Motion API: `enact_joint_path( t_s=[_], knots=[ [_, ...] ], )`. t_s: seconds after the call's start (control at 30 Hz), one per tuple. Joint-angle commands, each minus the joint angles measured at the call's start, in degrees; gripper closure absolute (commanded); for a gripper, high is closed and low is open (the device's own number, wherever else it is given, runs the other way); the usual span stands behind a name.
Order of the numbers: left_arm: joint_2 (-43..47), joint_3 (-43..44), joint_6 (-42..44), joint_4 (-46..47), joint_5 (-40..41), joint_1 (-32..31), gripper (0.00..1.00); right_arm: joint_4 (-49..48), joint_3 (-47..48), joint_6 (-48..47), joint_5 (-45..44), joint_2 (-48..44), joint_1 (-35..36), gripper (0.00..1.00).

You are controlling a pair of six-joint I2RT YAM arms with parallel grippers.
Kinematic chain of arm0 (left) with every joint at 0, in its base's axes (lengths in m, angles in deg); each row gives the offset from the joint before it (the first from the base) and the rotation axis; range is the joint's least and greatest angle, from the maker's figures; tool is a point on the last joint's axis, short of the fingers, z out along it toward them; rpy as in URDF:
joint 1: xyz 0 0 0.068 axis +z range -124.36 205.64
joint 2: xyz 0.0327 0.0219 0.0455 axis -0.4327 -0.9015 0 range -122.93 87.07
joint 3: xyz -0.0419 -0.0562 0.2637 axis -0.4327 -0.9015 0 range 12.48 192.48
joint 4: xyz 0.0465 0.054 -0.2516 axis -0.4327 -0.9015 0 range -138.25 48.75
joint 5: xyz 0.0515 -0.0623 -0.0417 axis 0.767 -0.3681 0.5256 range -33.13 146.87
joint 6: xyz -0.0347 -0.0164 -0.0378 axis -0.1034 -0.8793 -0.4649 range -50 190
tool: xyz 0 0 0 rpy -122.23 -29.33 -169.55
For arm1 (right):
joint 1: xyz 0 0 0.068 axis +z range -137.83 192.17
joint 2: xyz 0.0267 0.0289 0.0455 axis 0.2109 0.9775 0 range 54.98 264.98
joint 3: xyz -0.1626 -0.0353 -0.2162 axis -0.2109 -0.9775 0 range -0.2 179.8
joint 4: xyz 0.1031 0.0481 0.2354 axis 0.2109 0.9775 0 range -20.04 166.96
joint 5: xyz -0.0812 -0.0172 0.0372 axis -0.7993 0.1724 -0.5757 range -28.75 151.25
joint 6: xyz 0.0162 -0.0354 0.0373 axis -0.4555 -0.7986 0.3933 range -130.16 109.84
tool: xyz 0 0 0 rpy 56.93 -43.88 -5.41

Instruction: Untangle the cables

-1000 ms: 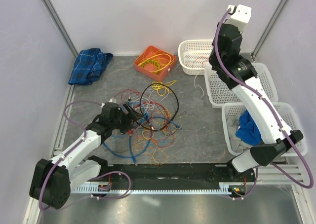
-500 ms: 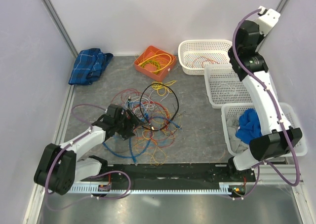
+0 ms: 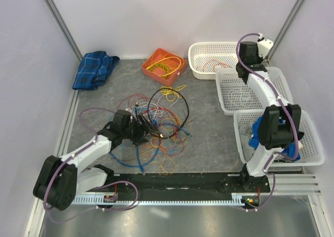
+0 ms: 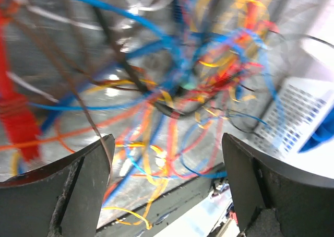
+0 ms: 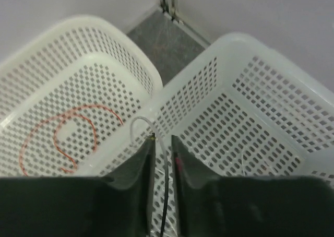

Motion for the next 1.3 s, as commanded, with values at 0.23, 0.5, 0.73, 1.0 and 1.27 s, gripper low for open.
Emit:
enact_joint_path(
  t_s=[0.23,0.5,0.73,1.0,1.27],
  knots=[
    [14.42,3.59,4.87,-1.94,4.64,-1.37,0.02,-9.24,-13.99,5.92,5.2,-11.49,4.31,0.06],
    [16.01,9.47,7.59,-9.05,8.68,-1.37,0.03,-17.93,-29.97,5.13,9.65,-23.45,22.2,0.08],
    [19.87,13.08,12.07,-14.94,15.36,-1.28,0.04,-24.98,-41.06,4.08,21.61,-25.94,37.44,0.14],
    [21.19,13.88,15.16,-18.9,20.11,-1.28,0.06,-27.18,-42.74,1.0,26.01,-18.12,47.47,0.15],
    [23.83,10.28,14.63,-19.0,18.97,-1.28,0.08,-29.81,-48.62,2.49,28.83,-15.83,51.24,0.15]
  ],
)
